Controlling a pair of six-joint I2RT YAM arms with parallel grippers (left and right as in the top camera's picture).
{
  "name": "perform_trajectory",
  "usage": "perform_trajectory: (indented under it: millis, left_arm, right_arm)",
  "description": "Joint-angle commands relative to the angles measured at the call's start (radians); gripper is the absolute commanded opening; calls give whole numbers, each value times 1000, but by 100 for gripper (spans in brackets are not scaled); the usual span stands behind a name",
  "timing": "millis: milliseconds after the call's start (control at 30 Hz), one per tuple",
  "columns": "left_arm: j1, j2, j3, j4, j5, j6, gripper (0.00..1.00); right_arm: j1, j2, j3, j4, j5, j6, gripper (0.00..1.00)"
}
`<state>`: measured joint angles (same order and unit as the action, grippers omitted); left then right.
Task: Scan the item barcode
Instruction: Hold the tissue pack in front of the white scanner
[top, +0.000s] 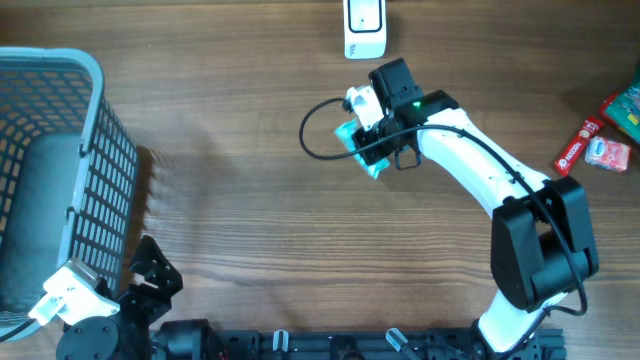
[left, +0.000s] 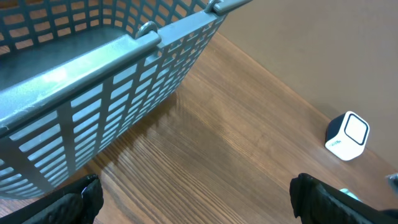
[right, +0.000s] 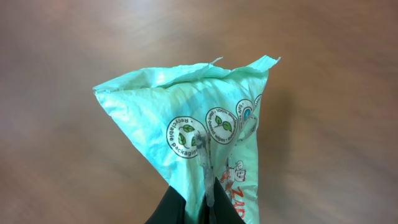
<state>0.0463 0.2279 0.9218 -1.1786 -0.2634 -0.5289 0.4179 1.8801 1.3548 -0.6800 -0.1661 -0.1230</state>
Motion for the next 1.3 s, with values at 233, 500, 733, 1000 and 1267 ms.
perform_trajectory:
  millis: [233,500,733,1000,1267]
  left_arm:
    - [6,-6,0,2,-6,8,100]
    - [6,-6,0,2,-6,8,100]
    - [6,-6,0,2,-6,8,100]
    - [6,-6,0,2,-6,8,100]
    - [6,-6,0,2,-6,8,100]
  right_arm:
    - [-64,156,353,12,323,31,4]
    - [-70,556,819,7,587,-139,4]
    - [-69,616,865,146,641,-151,4]
    - [-46,616,867,157,664,-230,4]
    - [-2,616,867,223,864,-537,4]
